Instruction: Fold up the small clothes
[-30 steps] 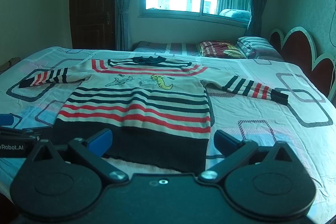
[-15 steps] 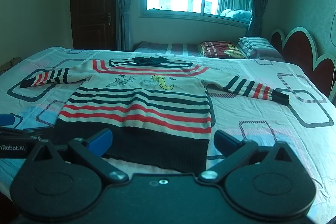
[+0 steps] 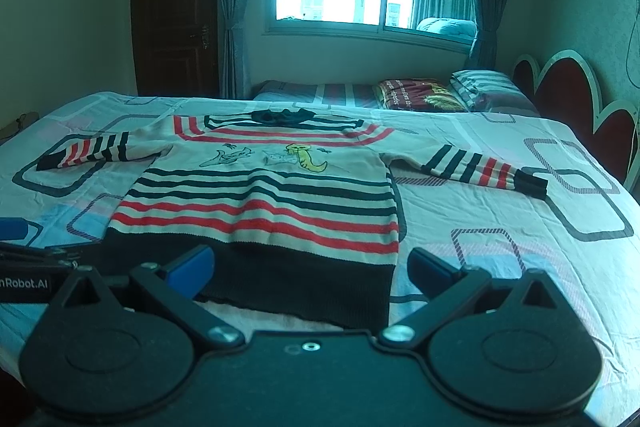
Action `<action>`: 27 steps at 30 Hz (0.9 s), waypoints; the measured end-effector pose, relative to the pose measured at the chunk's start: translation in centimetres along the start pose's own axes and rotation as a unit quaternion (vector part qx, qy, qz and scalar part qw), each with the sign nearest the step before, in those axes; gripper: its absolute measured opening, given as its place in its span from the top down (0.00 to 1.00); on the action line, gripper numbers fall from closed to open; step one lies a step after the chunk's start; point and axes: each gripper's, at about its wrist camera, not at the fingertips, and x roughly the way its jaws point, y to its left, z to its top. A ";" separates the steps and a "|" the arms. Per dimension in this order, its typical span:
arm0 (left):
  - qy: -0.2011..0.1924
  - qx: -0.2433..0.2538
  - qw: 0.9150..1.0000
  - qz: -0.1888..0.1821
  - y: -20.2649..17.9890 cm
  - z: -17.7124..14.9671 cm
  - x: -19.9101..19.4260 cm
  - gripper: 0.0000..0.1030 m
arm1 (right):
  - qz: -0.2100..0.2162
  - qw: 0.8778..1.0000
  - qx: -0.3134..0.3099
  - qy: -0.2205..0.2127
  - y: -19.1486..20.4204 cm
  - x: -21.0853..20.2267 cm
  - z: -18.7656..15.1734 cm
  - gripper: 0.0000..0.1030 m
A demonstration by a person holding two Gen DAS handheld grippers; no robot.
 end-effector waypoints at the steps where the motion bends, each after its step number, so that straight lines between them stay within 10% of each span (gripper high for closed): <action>1: 0.000 0.000 1.000 0.000 0.0 0.0 0.0 0.00 | 0.001 1.000 0.000 0.000 0.0 0.0 0.0 0.01; 27: -0.043 -0.009 0.999 0.006 1.3 1.5 0.2 0.00 | 0.037 0.998 0.049 -0.005 -1.4 0.3 0.6 0.00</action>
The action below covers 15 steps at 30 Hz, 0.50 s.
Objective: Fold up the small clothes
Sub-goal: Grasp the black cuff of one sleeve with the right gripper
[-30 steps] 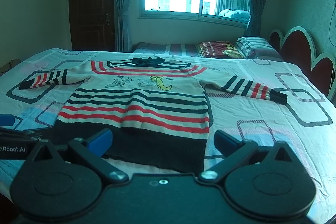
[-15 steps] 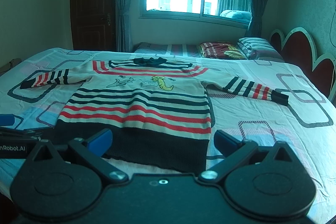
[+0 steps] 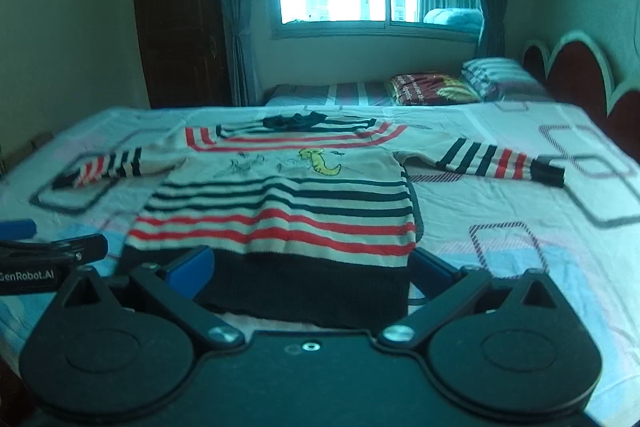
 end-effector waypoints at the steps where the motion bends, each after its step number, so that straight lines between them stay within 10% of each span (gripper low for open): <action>1: 0.000 -0.014 1.000 -0.008 0.4 0.5 0.5 0.00 | -0.005 1.000 0.014 -0.007 -0.9 0.0 0.2 0.01; 4: 0.023 -0.046 0.996 -0.067 1.8 1.6 3.4 0.00 | -0.039 0.998 0.045 -0.033 -3.8 0.2 0.9 0.10; 15: 0.042 -0.075 0.993 -0.075 2.3 6.7 16.0 0.00 | -0.097 0.979 0.168 -0.065 -18.5 6.1 5.5 0.65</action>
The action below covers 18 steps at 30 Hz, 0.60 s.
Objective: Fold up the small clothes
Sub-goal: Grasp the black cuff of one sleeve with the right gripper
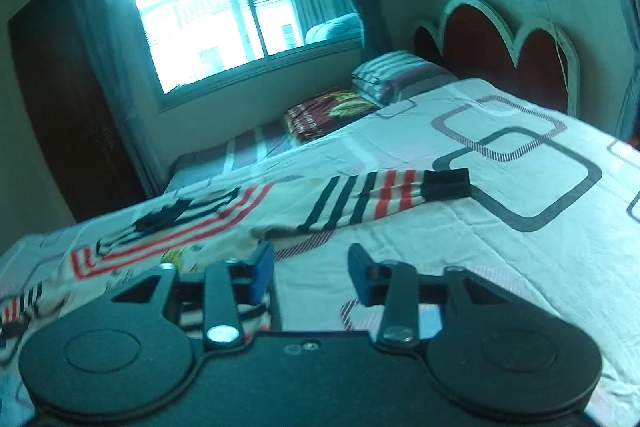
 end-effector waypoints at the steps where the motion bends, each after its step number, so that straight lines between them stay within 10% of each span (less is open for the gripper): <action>1: -0.001 0.002 1.000 0.006 0.2 0.5 1.2 0.00 | -0.002 1.000 0.016 0.000 -1.2 1.5 0.7 0.65; 11: 0.005 -0.003 0.996 0.090 4.3 4.8 10.0 0.00 | -0.064 0.972 0.225 0.021 -14.7 19.9 3.1 0.70; 18: 0.010 -0.010 0.994 0.106 5.7 5.5 14.5 0.00 | -0.037 0.938 0.344 0.025 -19.1 25.3 0.0 0.84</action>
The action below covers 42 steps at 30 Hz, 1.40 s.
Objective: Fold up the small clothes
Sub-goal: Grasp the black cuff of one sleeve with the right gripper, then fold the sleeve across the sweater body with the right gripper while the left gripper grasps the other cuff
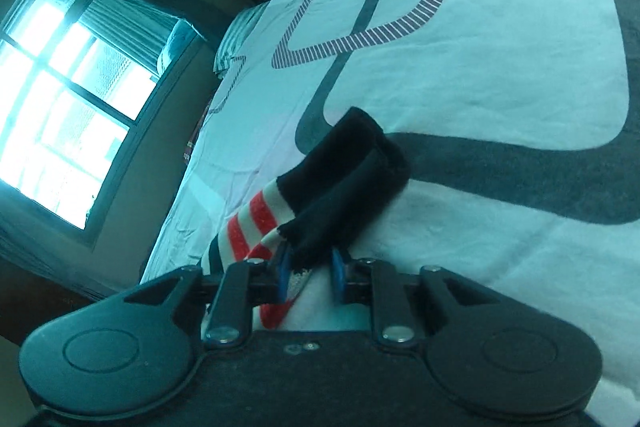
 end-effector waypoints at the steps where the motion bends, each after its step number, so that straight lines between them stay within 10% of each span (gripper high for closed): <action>1: 0.004 -0.005 1.000 -0.001 -0.1 0.0 0.6 0.00 | 0.005 1.000 0.005 -0.004 -0.3 0.3 -0.1 0.87; 11: 0.046 -0.020 0.998 0.028 0.9 -1.2 3.5 0.00 | -0.009 0.999 -0.039 -0.016 0.8 0.8 -0.3 0.91; 17: 0.064 -0.007 0.998 0.005 1.8 -0.5 3.2 0.00 | 0.004 0.982 -0.176 -0.066 7.7 -1.7 -2.2 0.92; 22: 0.059 -0.021 0.998 -0.020 3.0 -0.3 2.8 0.00 | 0.105 0.934 -0.340 -0.043 18.0 -2.8 -9.4 0.92; 28: 0.043 -0.050 0.997 -0.045 3.8 0.5 1.9 0.00 | 0.232 0.874 -0.415 0.103 25.6 -0.6 -23.2 0.92; 32: 0.042 -0.069 0.995 -0.056 3.7 0.9 2.0 0.00 | 0.214 0.835 -0.467 0.200 26.8 1.5 -32.0 0.91; 35: 0.044 -0.096 0.991 -0.087 3.1 1.0 2.5 0.00 | 0.208 0.805 -0.524 0.184 27.4 -0.1 -34.3 0.75; 39: 0.052 -0.105 0.982 -0.148 -0.5 1.5 4.2 0.01 | 0.230 0.818 -0.505 0.152 26.0 -3.2 -31.6 0.78; 42: 0.079 -0.114 0.970 -0.202 -4.2 1.5 6.5 0.31 | 0.220 0.835 -0.487 0.131 24.5 -4.1 -29.1 0.77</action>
